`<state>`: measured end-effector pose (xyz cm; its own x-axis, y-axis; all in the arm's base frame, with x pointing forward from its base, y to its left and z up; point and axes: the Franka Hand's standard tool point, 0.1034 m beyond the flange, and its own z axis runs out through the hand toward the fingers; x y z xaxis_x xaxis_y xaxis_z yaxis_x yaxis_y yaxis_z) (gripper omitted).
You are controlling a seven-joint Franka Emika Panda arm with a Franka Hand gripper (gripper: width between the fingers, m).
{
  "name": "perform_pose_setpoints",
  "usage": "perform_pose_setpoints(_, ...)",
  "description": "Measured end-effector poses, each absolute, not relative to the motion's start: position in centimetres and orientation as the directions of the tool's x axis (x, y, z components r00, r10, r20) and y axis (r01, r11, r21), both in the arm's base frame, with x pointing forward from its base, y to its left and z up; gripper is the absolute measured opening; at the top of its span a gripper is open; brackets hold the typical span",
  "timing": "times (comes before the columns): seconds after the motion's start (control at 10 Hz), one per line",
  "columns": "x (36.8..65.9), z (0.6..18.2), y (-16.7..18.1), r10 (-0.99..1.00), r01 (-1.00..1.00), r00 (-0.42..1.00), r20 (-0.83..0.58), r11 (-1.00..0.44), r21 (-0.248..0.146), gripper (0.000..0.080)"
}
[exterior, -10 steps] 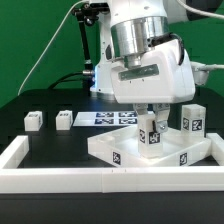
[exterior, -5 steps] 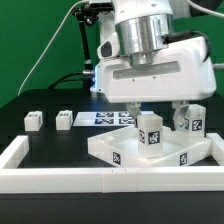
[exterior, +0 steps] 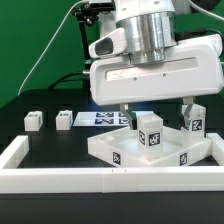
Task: Assemble square table
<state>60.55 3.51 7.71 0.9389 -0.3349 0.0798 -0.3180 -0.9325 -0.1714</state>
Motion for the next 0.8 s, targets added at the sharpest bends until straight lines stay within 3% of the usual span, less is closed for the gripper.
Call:
perform_pose_setpoints(0.1, 60.54, 7.69, 3.53, -0.298, -0.281, 0.950, 0.088, -0.945, -0.166, 0.0649)
perform_pose_setpoints(0.4, 60.17, 7.15, 3.76, 0.011, 0.023, 0.988, 0.152, -0.997, -0.075, 0.0649)
perform_pose_setpoints(0.8, 60.19, 7.16, 3.76, 0.344, 0.348, 0.926, 0.158, -0.937, -0.001, 0.0649)
